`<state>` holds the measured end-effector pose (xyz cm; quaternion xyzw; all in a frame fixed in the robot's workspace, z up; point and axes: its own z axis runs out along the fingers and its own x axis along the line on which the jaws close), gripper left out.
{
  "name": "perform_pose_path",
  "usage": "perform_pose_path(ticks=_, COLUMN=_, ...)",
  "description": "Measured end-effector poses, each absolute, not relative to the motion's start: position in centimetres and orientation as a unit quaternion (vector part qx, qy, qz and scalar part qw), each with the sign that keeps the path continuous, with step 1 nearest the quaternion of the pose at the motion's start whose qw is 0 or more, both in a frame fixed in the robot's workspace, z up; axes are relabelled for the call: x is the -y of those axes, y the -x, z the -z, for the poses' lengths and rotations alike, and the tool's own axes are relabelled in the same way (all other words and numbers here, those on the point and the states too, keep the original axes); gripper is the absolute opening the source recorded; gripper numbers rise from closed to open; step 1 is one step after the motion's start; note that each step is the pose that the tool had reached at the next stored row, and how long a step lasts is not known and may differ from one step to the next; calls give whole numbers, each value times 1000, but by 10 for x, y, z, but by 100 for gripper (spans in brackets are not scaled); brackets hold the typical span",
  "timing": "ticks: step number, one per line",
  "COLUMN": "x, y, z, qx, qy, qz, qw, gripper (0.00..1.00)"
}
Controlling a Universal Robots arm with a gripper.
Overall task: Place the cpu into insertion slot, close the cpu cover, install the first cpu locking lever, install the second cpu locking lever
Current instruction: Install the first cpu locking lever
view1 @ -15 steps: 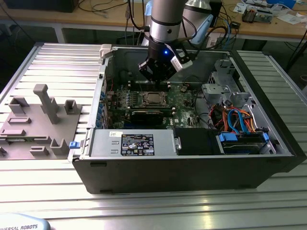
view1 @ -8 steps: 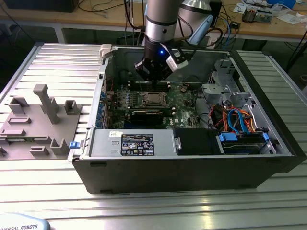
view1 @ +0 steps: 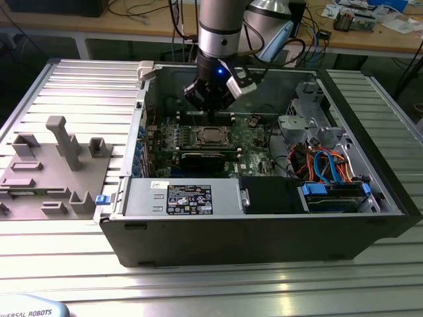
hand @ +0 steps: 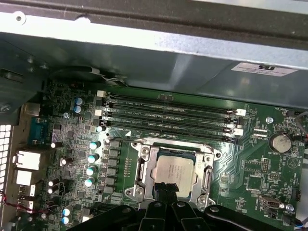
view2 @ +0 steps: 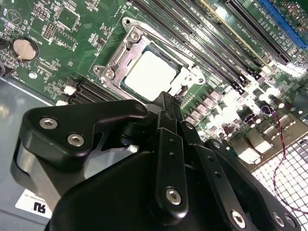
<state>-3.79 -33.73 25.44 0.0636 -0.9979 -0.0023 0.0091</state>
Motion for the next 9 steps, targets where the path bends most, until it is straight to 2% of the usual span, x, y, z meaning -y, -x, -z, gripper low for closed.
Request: perform_pose_path(ticks=9, x=337, y=38, z=-255, qx=998, qy=-62, qz=2, qw=9, gripper=11)
